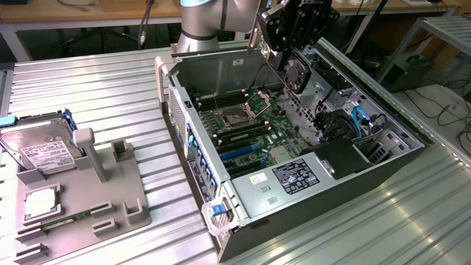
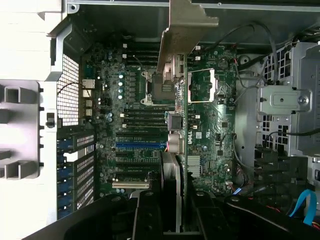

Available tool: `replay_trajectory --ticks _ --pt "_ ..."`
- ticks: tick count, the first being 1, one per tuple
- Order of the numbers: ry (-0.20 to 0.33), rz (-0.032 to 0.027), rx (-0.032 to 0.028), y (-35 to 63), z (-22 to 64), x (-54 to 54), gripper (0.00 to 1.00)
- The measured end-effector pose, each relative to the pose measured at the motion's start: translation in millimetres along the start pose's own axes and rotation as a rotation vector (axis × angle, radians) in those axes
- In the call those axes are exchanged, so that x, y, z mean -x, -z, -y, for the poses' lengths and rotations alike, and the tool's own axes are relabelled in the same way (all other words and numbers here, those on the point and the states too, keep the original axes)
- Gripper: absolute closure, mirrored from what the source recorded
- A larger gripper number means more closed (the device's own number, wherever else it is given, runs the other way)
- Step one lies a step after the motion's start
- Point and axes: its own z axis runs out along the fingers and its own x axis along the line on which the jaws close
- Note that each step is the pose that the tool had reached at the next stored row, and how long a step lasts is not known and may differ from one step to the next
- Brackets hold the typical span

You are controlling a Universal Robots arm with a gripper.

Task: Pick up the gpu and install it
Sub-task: 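Pick up the gpu and move the gpu toward the slot, then insert the gpu into the slot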

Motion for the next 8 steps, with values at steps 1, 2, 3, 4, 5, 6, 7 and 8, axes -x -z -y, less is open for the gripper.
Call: replay_trajectory --ticks 1,2,3,4,5,6,7,8 --pt "0.000 0.0000 0.0000 0.0 0.0 0.0 0.72" --pt "0.000 0.0000 0.0000 0.0 0.0 0.0 0.72" --pt "0.000 0.0000 0.0000 0.0 0.0 0.0 0.72" --pt "0.000 0.0000 0.0000 0.0 0.0 0.0 0.72" --pt "0.000 0.0000 0.0000 0.0 0.0 0.0 0.72" --pt "0.000 0.0000 0.0001 0.0 0.0 0.0 0.72" --pt "0.000 0.0000 0.0000 0.0 0.0 0.0 0.72" --pt "0.004 -0.0002 0.0001 0.0 0.0 0.0 0.72"
